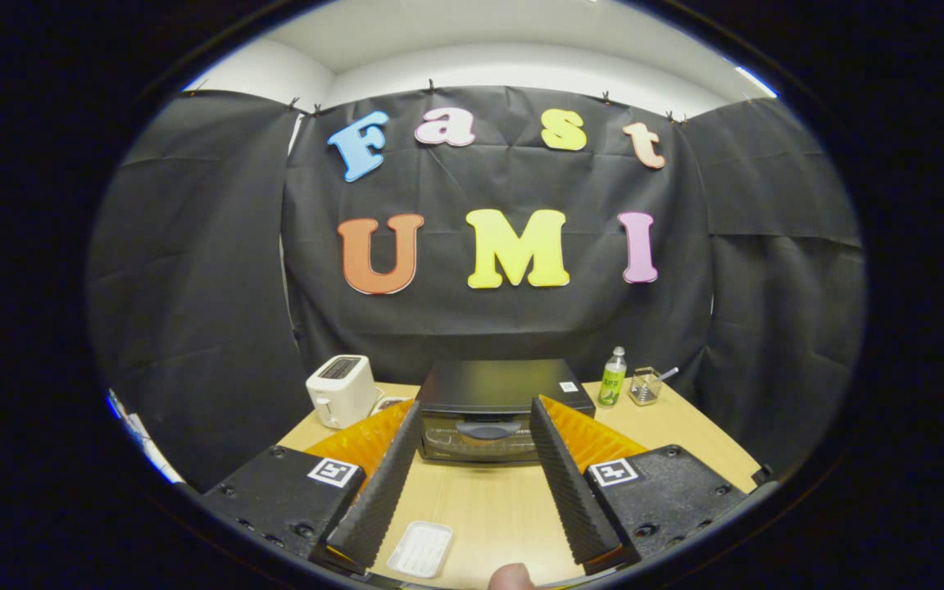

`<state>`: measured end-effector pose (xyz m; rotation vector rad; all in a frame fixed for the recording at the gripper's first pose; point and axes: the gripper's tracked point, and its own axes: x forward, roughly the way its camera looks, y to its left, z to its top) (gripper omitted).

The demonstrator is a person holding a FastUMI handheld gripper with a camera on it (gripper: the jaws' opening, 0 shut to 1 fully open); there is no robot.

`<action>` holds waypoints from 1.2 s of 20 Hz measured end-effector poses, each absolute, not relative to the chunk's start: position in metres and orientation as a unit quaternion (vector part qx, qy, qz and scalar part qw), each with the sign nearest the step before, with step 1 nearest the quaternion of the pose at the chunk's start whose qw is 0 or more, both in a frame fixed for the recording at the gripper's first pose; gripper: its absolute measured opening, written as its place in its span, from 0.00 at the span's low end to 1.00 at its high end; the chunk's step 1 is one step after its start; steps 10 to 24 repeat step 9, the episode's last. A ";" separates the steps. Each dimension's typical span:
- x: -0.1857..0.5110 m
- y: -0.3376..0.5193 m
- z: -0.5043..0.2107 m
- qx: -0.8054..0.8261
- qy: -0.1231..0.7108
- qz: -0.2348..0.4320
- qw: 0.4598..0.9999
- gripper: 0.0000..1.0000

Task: Open the toaster oven, put the food inside, and close the toaster oven door.

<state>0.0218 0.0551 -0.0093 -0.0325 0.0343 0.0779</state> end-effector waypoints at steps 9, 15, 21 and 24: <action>0.014 0.052 -0.012 -0.017 0.023 0.038 0.999 0.88; 0.014 0.052 -0.012 -0.017 0.023 0.038 0.999 0.88; 0.014 0.052 -0.012 -0.017 0.023 0.038 0.999 0.88; 0.014 0.052 -0.012 -0.017 0.023 0.038 0.999 0.88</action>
